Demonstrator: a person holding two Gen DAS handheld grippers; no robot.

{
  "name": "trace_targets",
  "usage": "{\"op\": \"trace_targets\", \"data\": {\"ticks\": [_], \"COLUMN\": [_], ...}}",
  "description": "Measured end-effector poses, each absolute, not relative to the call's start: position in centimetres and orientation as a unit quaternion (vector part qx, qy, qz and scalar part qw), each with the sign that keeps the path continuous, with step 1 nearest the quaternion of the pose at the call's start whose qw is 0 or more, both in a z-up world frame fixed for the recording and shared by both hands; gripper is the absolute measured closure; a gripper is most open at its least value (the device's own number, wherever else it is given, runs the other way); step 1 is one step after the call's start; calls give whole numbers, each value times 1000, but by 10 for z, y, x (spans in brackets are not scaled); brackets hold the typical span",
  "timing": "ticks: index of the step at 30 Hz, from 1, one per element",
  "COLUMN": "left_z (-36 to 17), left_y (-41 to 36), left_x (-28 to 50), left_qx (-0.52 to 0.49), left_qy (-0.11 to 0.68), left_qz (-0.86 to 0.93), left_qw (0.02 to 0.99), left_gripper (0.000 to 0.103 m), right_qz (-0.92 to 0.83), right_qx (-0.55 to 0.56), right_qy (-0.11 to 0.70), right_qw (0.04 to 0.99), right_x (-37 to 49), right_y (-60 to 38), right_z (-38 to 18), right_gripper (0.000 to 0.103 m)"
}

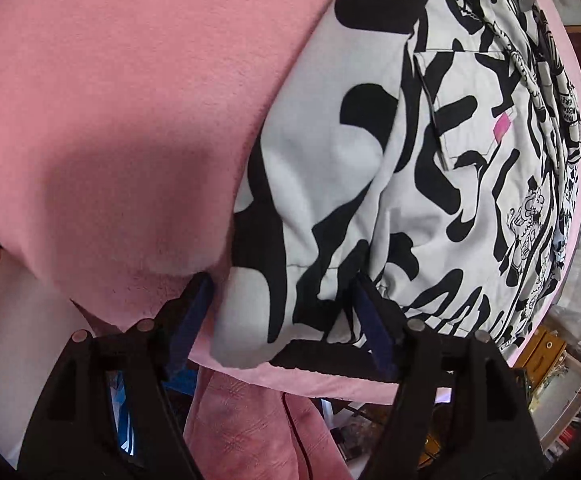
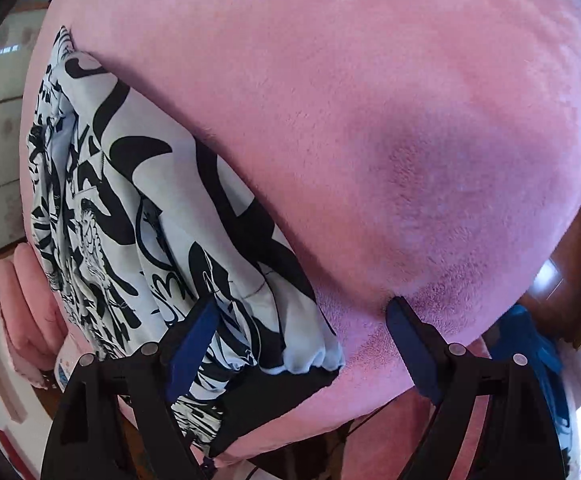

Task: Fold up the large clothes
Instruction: 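Grasp the folded jacket edge with both tools and lift it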

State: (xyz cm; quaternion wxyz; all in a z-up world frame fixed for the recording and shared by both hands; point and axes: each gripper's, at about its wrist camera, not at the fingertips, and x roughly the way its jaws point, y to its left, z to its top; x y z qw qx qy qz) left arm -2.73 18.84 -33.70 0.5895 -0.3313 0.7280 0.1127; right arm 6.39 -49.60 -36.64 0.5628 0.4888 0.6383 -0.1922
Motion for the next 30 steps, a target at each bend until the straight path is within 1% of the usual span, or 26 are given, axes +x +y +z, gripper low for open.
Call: {"op": "trace_targets", "data": {"ticks": [2,4,7,10,12,15,16,17,18,19,21,23,26,30], "left_z": [-337,-333,-329,-334,-337,-335,-330,-327,-327,-325,-318,-309,-290,-246], "left_y": [191,192,195,192,187,172,166,162,157,153,149,147,158,160], "left_x": [-26,-22,-18,-14,-14,-11,-10,-8,-7,-7,-6,-8,-15,-14], "left_qx": [-334,-335,-370,-371,-367,-372,-370,-367,-367,-368,-373,-401,-443,-480], "left_qy": [731,723,698,698,700,693,691,688,685,684,678,660,627,571], "left_qz": [107,88,58,52,55,40,37,32,28,30,39,43,33,15], "left_qw": [586,598,610,610,610,616,621,626,628,629,632,634,640,665], "left_gripper": [35,35,35,36,36,37,48,67,76,82,84,85,86,88], "right_qz": [-187,-174,-154,-145,-137,-135,-134,-129,-125,-122,-104,-84,-60,-20], "right_qx": [481,472,458,451,463,452,444,436,432,430,439,467,475,474], "right_qy": [643,645,648,648,640,645,649,654,656,657,651,633,622,607], "right_qw": [566,576,589,596,597,602,604,605,606,607,611,612,620,638], "right_x": [68,73,76,80,83,89,91,92,95,95,97,98,101,114], "right_y": [-497,-498,-498,-493,-488,-482,-479,-478,-474,-472,-469,-465,-460,-453], "right_z": [-365,-360,-356,-355,-352,-352,-353,-353,-352,-351,-346,-339,-324,-295], "right_gripper": [16,20,26,37,50,52,53,59,65,68,82,85,86,87]}}
